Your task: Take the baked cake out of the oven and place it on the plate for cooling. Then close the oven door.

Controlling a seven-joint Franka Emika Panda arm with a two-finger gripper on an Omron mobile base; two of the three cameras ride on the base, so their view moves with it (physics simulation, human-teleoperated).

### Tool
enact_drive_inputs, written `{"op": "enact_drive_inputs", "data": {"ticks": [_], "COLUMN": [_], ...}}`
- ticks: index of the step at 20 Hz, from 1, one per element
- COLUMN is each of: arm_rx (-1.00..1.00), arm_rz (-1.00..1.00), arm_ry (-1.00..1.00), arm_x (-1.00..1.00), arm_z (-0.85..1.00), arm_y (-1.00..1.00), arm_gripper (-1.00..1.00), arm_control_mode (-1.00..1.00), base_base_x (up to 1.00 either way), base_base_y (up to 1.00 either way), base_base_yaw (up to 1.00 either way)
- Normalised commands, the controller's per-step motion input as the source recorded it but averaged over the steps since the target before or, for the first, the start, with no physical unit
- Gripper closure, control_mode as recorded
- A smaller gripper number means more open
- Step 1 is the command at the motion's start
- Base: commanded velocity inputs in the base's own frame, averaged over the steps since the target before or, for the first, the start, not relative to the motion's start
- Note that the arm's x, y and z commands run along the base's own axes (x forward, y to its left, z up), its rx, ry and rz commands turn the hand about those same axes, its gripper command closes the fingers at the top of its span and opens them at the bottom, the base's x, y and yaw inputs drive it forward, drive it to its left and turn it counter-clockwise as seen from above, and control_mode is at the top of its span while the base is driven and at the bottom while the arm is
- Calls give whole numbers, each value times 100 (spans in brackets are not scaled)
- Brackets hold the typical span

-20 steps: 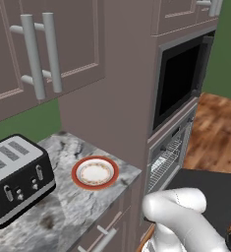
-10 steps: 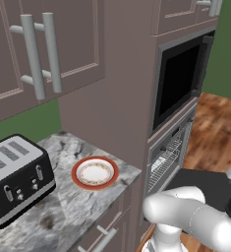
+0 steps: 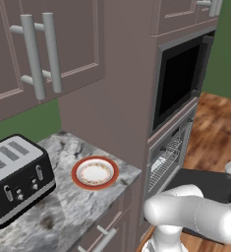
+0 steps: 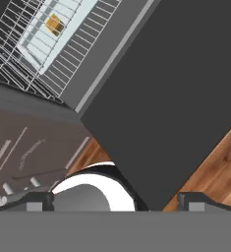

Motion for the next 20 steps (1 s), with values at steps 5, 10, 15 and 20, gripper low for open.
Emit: {"op": "enact_drive_inputs", "data": {"ticks": [5,10,15,20], "arm_rx": [6,8,15,14], "arm_rz": [0,0,4,9], "arm_ry": [-21,-8,0,0], "arm_x": [0,3,17,14], "arm_z": [-1,0,0,0], "arm_y": [27,35,31,28], "arm_gripper": [-100,-100,-100,-100], "arm_control_mode": [-100,-100,-100,-100], "base_base_x": [0,0,0,0], "base_base_y": [0,0,0,0], "base_base_yaw": [0,0,0,0]}}
